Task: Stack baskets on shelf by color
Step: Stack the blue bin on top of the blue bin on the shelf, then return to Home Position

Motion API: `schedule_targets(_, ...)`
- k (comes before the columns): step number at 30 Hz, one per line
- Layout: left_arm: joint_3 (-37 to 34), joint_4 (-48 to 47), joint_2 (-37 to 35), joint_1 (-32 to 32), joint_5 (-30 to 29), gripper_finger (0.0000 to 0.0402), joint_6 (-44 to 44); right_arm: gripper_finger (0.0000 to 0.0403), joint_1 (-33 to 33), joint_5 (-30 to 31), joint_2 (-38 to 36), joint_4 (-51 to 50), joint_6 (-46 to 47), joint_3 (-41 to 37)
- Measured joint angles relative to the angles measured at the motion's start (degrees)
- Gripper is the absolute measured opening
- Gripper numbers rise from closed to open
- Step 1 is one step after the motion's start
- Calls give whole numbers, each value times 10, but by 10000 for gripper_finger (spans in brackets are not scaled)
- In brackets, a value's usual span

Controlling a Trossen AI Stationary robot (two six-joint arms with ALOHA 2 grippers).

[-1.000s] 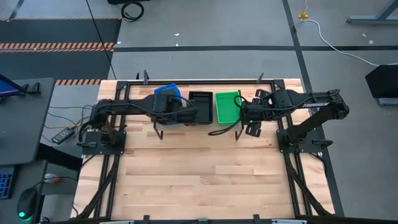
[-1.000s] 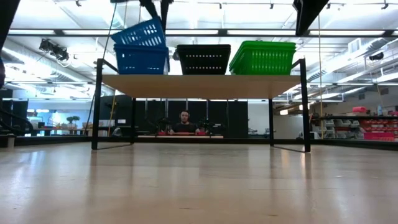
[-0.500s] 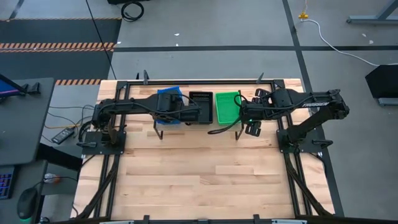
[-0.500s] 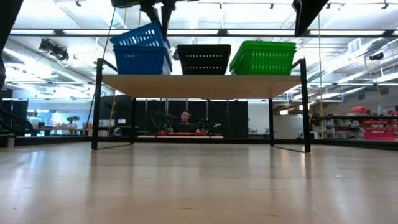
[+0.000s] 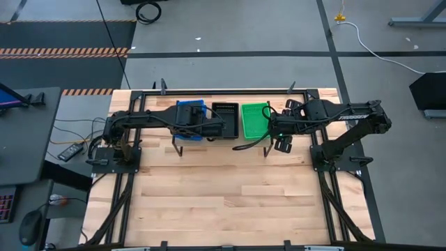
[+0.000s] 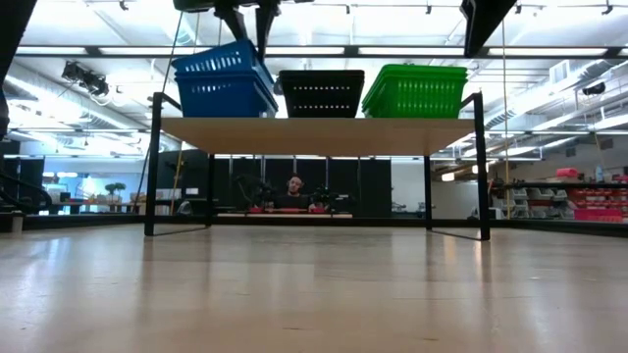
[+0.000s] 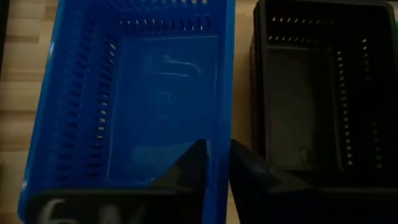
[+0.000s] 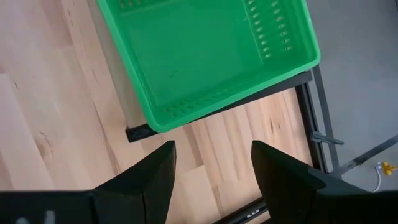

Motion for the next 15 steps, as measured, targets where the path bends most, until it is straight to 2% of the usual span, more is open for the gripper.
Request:
schedule_targets(8, 0, 4, 0, 0, 0, 102, -6, 216, 0, -20, 0, -9, 0, 0)
schedule_targets(15, 28, 8, 0, -3, -10, 117, 90, 216, 2, -41, -26, -2, -15, 0)
